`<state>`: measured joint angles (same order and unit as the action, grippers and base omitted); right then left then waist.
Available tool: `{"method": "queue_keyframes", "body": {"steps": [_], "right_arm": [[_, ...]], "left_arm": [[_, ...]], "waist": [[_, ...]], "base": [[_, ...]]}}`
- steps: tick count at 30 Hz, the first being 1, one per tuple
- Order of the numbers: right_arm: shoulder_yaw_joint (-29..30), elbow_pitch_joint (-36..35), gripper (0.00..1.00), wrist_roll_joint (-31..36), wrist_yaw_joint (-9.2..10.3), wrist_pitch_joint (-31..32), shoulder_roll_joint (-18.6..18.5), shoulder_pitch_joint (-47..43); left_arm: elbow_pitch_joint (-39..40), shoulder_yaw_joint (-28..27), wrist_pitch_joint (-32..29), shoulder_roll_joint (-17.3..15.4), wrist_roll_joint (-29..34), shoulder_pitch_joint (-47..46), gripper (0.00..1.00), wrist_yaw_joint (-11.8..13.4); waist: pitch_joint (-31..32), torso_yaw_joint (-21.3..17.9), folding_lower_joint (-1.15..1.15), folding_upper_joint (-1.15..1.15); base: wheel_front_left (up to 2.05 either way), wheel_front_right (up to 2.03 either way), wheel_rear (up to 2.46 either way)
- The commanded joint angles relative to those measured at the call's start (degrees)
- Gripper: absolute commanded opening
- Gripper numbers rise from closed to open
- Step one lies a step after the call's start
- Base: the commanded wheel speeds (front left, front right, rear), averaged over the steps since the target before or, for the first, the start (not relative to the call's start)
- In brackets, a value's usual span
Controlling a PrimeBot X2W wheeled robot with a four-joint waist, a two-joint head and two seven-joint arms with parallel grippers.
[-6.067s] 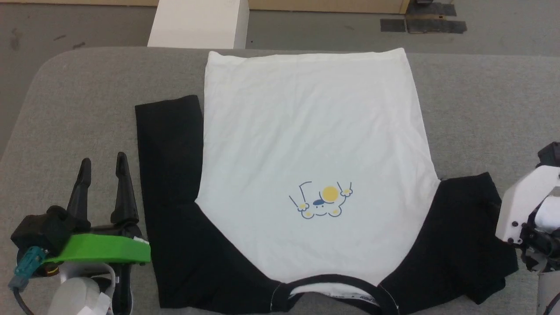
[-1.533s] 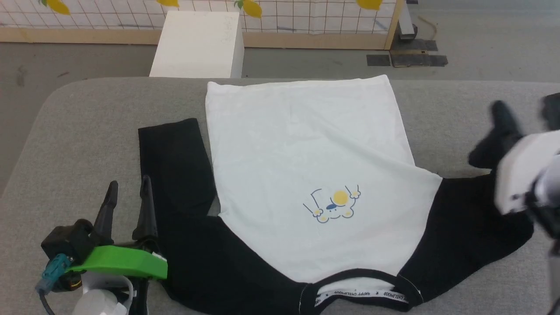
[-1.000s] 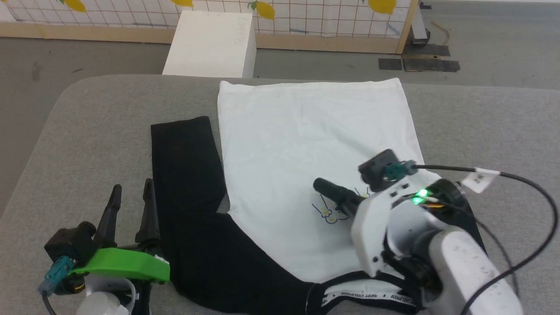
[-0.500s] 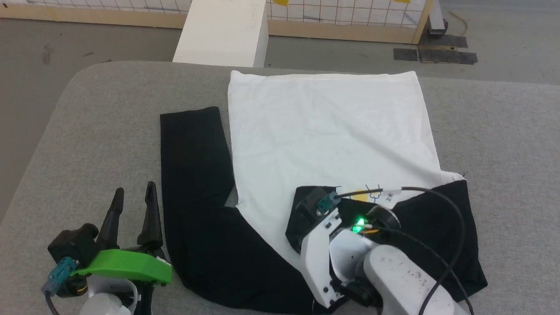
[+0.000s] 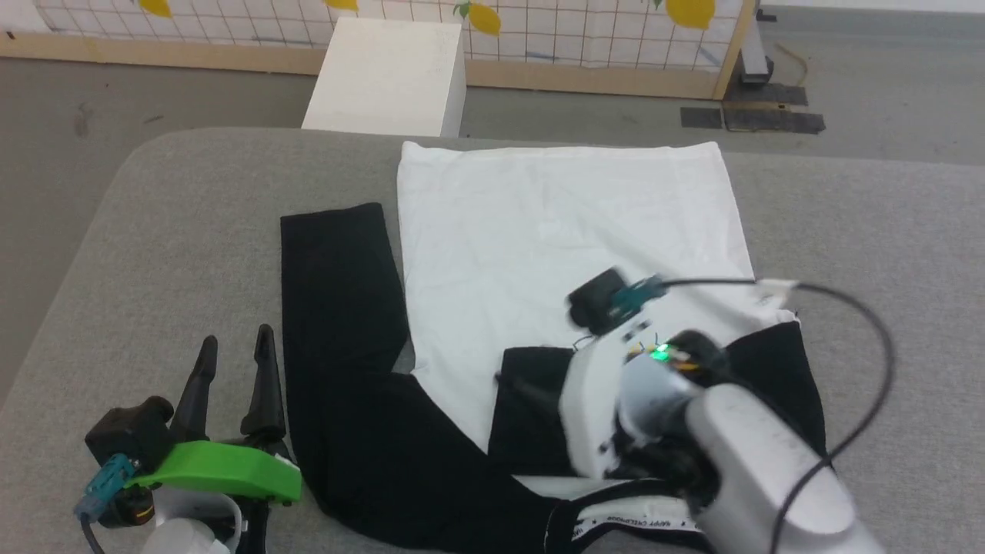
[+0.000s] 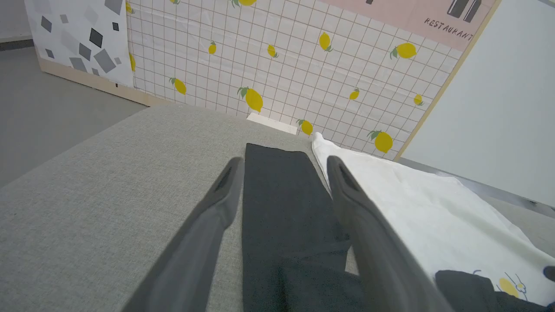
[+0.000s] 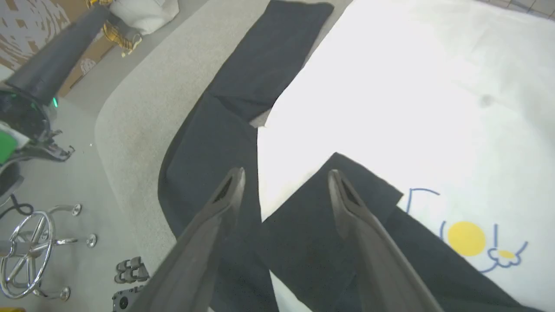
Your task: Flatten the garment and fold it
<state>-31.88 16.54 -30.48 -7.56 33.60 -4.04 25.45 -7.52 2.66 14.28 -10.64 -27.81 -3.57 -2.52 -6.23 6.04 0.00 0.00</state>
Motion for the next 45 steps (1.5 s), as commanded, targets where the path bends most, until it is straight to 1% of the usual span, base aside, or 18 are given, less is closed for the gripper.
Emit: {"method": "queue_keyframes", "body": {"steps": [1,5,8,12,15,18,21,24,27,29,31,35,39,40,41,45], "right_arm": [[2.9,-2.1,1.0,-0.9,0.08,0.0,-0.9,-1.1],[14.3,-8.6,1.0,-1.0,0.08,-1.9,-1.3,-4.0],[24.6,-13.0,1.0,0.8,0.08,-4.2,-0.7,-6.4],[36.5,-17.1,1.0,3.9,0.08,-7.0,0.4,-9.1],[43.2,-19.0,1.0,5.6,0.08,-8.5,0.9,-10.7],[47.9,-20.1,1.0,6.7,0.08,-9.0,1.1,-12.2],[50.1,-20.1,1.0,5.8,0.08,-9.3,1.1,-13.3],[51.8,-20.3,1.0,5.2,0.08,-9.7,1.1,-13.7],[53.1,-21.5,1.0,5.1,0.08,-9.6,1.1,-13.2],[53.6,-22.8,1.0,5.1,0.08,-9.2,1.1,-12.5],[53.9,-24.1,1.0,5.2,0.08,-8.7,1.1,-11.5],[54.2,-26.3,1.0,4.9,0.08,-8.0,1.2,-9.6],[53.6,-27.8,1.0,4.4,0.08,-8.1,1.2,-7.9],[53.4,-28.0,1.0,4.3,0.08,-8.2,1.2,-7.7],[53.2,-28.2,1.0,4.1,0.08,-8.5,1.2,-7.3],[52.9,-28.6,1.0,3.5,0.08,-9.3,1.2,-6.7]], "left_arm": [[0.3,0.0,0.1,-0.2,-0.5,0.6,1.0,0.3],[0.8,-0.1,0.0,-0.4,-0.6,1.2,1.0,0.7],[1.1,-0.2,-0.1,-0.6,-0.6,1.6,1.0,0.9],[1.4,0.0,-0.3,-0.6,-0.7,2.0,1.0,1.2],[1.5,0.0,-0.3,-0.6,-0.9,2.0,1.0,1.3],[1.6,0.0,-0.4,-0.5,-1.1,2.0,1.0,1.5],[1.6,-0.1,-0.7,-0.5,-1.5,1.5,1.0,1.7],[1.2,-0.4,-2.4,-1.1,-2.2,-0.8,1.0,1.7],[-0.2,-0.8,-6.1,-3.0,-3.5,-6.3,1.0,1.0],[-2.0,-1.3,-9.6,-5.0,-4.3,-11.5,1.0,0.5],[-4.4,-1.5,-13.8,-7.3,-5.3,-17.5,1.0,-0.1],[-11.3,-1.2,-24.0,-11.5,-7.6,-29.0,1.0,-1.0],[-17.1,-0.3,-36.1,-15.7,-9.5,-38.6,1.0,-1.6],[-17.8,0.1,-38.1,-16.4,-9.7,-39.8,1.0,-1.7],[-19.1,0.1,-41.5,-17.3,-10.5,-41.9,1.0,-1.6],[-22.3,0.4,-51.7,-19.4,-12.9,-45.5,1.0,-0.7]], "waist": [[0.6,-0.6,0.0,0.0],[1.3,-1.3,0.0,0.0],[1.6,-1.9,0.0,0.0],[1.8,-2.4,0.0,0.0],[1.7,-2.7,0.0,0.0],[1.4,-3.2,0.0,0.0],[0.8,-3.7,0.0,0.0],[-0.5,-3.8,0.0,0.0],[-2.7,-3.6,0.0,0.0],[-4.8,-3.5,0.0,0.0],[-7.1,-3.6,0.0,0.0],[-12.1,-4.4,0.0,0.0],[-17.0,-6.0,0.0,0.0],[-17.7,-6.2,0.0,0.0],[-18.9,-6.6,0.0,0.0],[-21.6,-7.6,0.0,0.0]], "base": [[0.0,0.0,0.0],[0.0,0.0,0.0],[0.0,0.0,0.0],[0.0,0.0,0.0],[0.0,0.0,0.0],[0.0,0.0,0.0],[0.0,0.0,0.0],[0.0,0.0,0.0],[0.0,0.0,0.0],[0.0,0.0,0.0],[0.0,0.0,0.0],[0.0,0.0,0.0],[0.0,0.0,0.0],[0.0,0.0,0.0],[0.0,0.0,0.0],[0.0,0.0,0.0]]}}
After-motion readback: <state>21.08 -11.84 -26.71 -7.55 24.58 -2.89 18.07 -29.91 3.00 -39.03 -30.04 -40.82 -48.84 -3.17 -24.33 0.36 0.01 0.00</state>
